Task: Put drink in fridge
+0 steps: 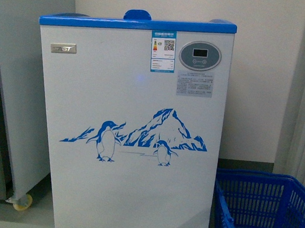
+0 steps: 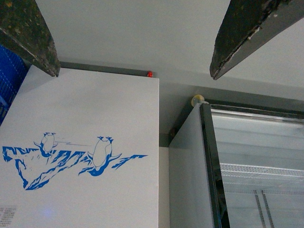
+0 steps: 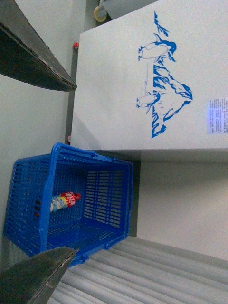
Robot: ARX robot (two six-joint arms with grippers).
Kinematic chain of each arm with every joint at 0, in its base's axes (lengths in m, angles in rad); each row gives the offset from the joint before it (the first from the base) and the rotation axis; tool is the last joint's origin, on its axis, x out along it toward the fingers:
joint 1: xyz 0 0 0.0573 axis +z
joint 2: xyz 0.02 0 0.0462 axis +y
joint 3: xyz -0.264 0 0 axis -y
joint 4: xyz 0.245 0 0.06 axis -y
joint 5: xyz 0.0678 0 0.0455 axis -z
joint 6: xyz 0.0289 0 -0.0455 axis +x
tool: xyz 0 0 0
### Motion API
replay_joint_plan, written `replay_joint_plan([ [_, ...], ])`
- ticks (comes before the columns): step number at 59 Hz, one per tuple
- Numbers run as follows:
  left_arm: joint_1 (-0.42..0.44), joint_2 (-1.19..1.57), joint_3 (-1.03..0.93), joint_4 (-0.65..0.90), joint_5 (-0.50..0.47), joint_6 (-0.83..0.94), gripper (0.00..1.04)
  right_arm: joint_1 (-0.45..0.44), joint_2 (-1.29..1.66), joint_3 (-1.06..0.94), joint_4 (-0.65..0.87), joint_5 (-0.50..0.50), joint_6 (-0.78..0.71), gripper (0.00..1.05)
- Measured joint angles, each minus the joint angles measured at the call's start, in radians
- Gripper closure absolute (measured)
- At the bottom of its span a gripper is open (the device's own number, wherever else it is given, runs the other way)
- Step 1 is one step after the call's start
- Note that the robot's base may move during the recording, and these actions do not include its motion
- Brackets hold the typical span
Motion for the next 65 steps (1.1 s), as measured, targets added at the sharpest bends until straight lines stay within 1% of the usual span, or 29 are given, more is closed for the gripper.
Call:
replay_joint_plan([
  [65, 0.0, 0.0, 0.0, 0.0, 0.0, 0.0, 0.08, 0.0, -0.001, 0.0, 0.0, 0.0, 0.0, 0.07],
])
